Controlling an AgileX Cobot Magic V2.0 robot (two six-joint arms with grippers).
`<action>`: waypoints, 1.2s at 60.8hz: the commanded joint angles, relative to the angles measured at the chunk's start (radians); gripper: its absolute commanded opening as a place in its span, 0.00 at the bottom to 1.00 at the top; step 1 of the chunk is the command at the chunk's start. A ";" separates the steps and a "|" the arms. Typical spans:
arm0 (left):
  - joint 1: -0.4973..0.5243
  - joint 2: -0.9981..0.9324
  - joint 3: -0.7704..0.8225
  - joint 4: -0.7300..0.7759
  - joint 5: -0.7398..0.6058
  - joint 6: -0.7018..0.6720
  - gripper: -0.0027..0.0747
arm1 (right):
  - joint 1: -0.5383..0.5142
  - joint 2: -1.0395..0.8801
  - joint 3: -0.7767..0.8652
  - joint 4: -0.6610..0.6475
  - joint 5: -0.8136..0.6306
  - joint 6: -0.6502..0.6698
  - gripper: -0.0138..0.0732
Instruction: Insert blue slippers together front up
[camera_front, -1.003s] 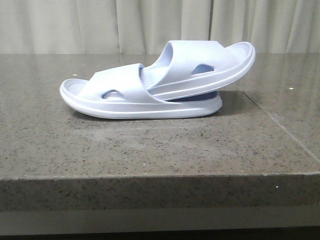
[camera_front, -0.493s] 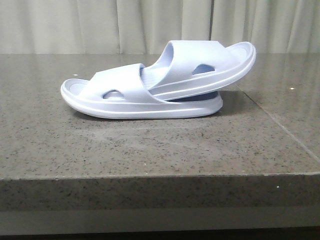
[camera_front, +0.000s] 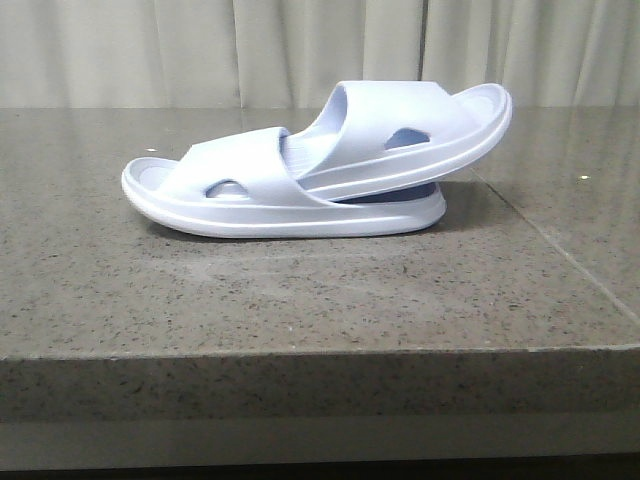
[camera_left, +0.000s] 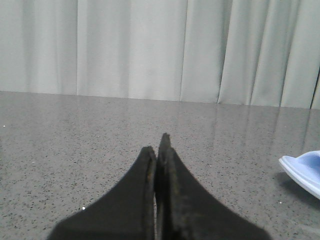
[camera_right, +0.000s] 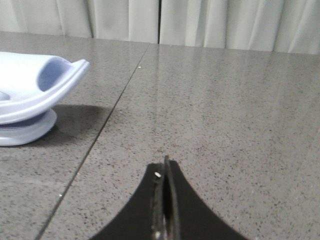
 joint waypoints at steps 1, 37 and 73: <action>-0.005 -0.017 0.007 0.001 -0.086 -0.008 0.01 | -0.001 -0.025 0.048 -0.007 -0.155 -0.004 0.02; -0.005 -0.017 0.007 0.001 -0.088 -0.008 0.01 | -0.005 -0.092 0.121 -0.007 -0.169 -0.004 0.02; -0.005 -0.017 0.007 0.001 -0.088 -0.008 0.01 | 0.037 -0.092 0.122 -0.180 -0.246 0.166 0.02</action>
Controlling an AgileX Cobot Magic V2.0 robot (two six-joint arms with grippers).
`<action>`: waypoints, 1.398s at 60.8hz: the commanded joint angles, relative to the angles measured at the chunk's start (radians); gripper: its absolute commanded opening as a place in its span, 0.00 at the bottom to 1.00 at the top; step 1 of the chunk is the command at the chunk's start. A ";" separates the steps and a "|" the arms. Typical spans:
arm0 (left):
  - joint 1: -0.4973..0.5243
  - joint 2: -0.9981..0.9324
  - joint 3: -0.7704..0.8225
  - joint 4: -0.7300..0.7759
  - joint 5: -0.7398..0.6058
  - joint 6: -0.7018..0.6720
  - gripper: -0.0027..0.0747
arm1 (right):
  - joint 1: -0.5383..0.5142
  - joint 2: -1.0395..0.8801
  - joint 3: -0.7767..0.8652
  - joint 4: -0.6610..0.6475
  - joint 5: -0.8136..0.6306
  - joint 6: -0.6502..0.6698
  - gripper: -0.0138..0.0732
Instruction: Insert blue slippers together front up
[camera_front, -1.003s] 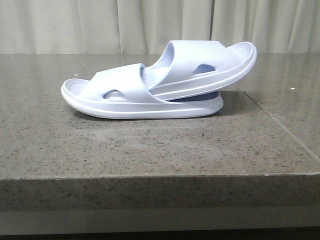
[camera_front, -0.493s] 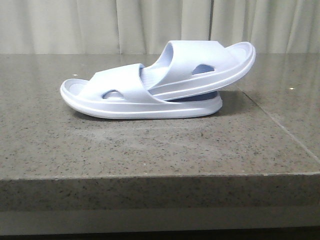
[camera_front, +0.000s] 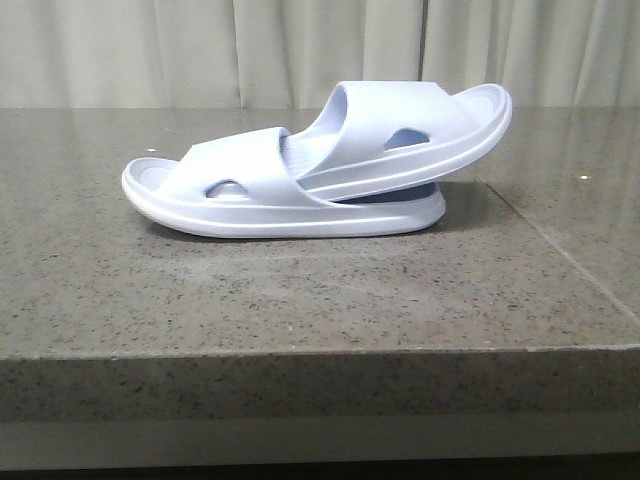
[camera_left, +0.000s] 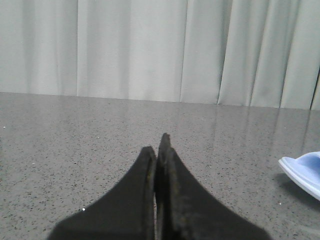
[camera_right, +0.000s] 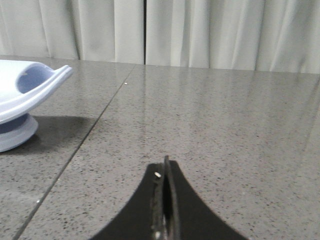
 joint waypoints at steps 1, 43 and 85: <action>-0.005 -0.017 0.007 0.001 -0.084 -0.008 0.01 | 0.015 -0.016 -0.004 -0.015 -0.091 0.002 0.02; -0.005 -0.017 0.007 0.001 -0.084 -0.008 0.01 | -0.035 -0.016 -0.004 -0.019 -0.144 0.081 0.02; -0.005 -0.017 0.007 0.001 -0.084 -0.008 0.01 | -0.035 -0.016 -0.004 -0.025 -0.142 0.081 0.02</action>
